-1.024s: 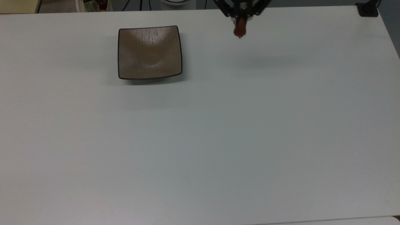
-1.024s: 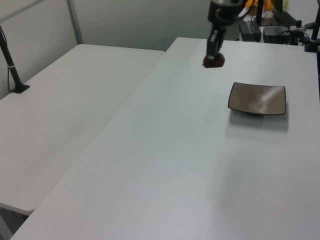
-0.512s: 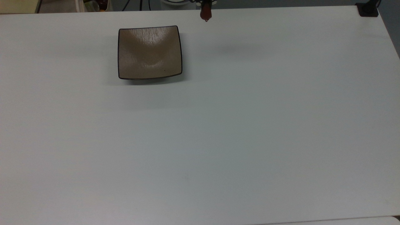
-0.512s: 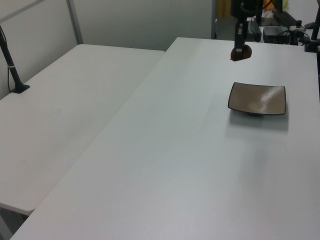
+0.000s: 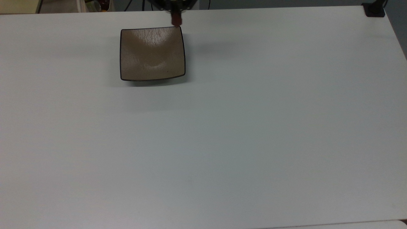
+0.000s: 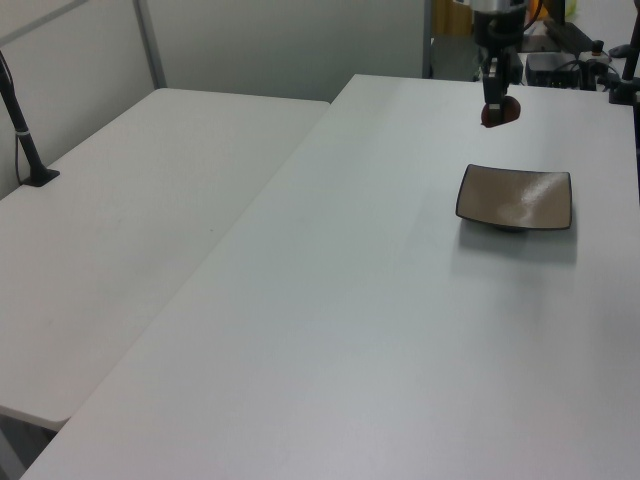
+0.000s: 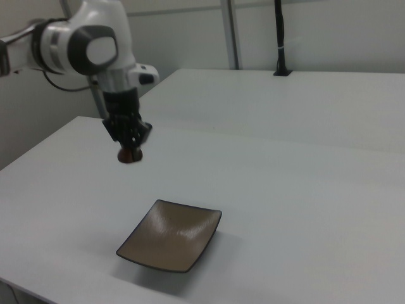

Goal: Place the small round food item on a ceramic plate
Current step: 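Lower the held food item into the center of the plate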

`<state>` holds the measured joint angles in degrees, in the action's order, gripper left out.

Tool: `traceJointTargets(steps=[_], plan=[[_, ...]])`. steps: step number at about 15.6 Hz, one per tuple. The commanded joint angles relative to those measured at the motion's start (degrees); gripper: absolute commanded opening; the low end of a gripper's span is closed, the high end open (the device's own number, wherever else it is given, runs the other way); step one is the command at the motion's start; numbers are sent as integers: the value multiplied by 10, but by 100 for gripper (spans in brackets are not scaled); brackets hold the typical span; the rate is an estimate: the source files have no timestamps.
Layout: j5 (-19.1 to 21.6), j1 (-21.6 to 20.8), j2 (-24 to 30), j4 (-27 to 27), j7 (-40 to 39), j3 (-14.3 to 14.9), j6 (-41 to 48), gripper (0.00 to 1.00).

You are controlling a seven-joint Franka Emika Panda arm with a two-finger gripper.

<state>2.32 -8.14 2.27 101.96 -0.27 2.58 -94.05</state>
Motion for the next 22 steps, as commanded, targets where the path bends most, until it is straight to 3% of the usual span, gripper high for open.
traceJointTargets(steps=[1,8,22], plan=[[12,44,20,77,-43,3,-11,16],[12,60,20,182,-91,50,-116,17],[11,59,26,375,-144,47,-438,19]])
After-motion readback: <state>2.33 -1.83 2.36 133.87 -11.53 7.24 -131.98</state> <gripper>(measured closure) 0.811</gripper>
